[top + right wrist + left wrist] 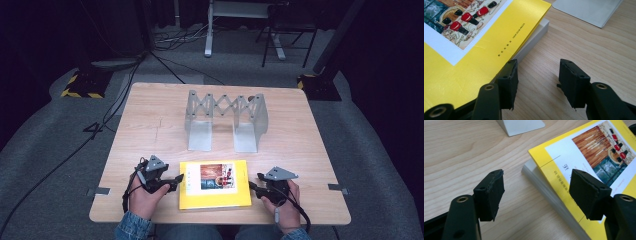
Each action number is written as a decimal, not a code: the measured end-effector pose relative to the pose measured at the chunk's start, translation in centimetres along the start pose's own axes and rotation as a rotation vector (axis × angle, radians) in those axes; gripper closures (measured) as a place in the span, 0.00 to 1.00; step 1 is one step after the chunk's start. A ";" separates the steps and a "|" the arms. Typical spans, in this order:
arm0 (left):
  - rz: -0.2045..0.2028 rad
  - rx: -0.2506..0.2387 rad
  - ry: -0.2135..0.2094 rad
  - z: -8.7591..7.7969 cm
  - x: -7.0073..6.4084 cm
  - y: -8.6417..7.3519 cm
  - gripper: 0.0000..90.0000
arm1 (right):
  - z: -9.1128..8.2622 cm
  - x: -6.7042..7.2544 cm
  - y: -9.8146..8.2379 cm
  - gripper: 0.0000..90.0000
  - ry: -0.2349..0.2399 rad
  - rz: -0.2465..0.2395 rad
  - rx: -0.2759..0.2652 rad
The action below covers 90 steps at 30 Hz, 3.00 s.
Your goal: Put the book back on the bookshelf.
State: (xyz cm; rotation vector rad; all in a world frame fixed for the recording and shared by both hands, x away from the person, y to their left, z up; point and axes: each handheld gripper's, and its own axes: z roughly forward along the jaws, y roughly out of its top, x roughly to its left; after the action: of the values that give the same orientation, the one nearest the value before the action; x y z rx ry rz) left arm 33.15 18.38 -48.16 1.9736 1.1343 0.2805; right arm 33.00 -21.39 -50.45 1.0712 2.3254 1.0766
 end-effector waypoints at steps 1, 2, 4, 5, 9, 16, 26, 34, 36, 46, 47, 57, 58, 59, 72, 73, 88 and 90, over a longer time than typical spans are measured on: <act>-0.005 0.000 -0.008 0.1 0.0 0.1 0.32 | 0.0 0.0 0.0 0.55 0.000 0.000 0.000; -0.006 0.002 -0.019 0.4 0.1 0.1 0.32 | 0.0 0.0 0.0 0.55 0.000 0.000 0.000; -0.014 0.011 -0.035 0.8 0.0 0.3 0.32 | 0.0 0.0 0.0 0.55 -0.002 0.001 -0.001; -0.020 0.015 -0.040 1.0 0.0 0.3 0.32 | 0.0 0.0 0.0 0.55 -0.001 0.002 0.000; -0.020 0.064 -0.052 2.0 -0.3 0.4 0.33 | 0.0 0.1 0.0 0.56 -0.005 0.005 -0.001; -0.025 0.072 -0.116 2.8 -0.3 0.4 0.43 | 0.0 0.1 0.0 0.56 -0.006 0.006 -0.001; 0.024 0.070 -0.085 2.6 -0.8 0.6 0.43 | 0.0 0.1 0.0 0.56 -0.006 0.005 -0.001; 0.083 -0.007 -0.124 2.0 -1.7 1.0 0.51 | 0.0 0.1 0.0 0.56 -0.006 0.004 -0.001; 0.109 -0.004 -0.105 2.0 -1.9 1.1 0.50 | 0.0 0.1 0.0 0.56 -0.006 0.004 -0.001; 0.112 -0.010 -0.192 1.7 -2.1 1.2 0.87 | 0.0 0.2 0.0 0.57 -0.006 0.006 -0.003; 0.109 -0.013 -0.201 1.6 -2.1 1.3 0.89 | 0.0 0.2 0.0 0.56 -0.006 0.006 -0.003; 0.104 -0.014 -0.253 0.1 -2.7 2.5 0.99 | -0.8 -0.2 -0.4 0.38 -0.008 0.032 0.000; 0.104 -0.014 -0.253 0.1 -2.7 2.5 0.99 | -1.1 -0.1 -0.4 0.37 -0.016 0.027 -0.007; 0.112 -0.029 -0.248 -0.3 -3.1 2.9 0.99 | -1.6 0.0 -0.3 0.35 -0.029 0.025 -0.017; 0.166 -0.043 -0.248 -1.6 -4.7 5.4 0.99 | -4.2 3.2 1.1 0.28 -0.038 -0.120 -0.104; 0.165 -0.047 -0.250 -1.7 -4.8 5.6 0.99 | -4.1 3.4 1.2 0.28 -0.034 -0.135 -0.111; 0.180 -0.053 -0.296 -2.1 -5.0 7.0 0.99 | -3.2 6.6 2.1 0.25 -0.017 -0.278 -0.150; 0.178 -0.055 -0.301 -2.1 -5.0 7.2 0.99 | -3.0 6.9 2.3 0.25 -0.022 -0.284 -0.157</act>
State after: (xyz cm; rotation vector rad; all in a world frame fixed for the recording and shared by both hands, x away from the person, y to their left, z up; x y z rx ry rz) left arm 33.57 13.67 -40.50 1.9901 0.7543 0.1002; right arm 27.90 -16.67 -46.84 0.6682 2.2468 1.1065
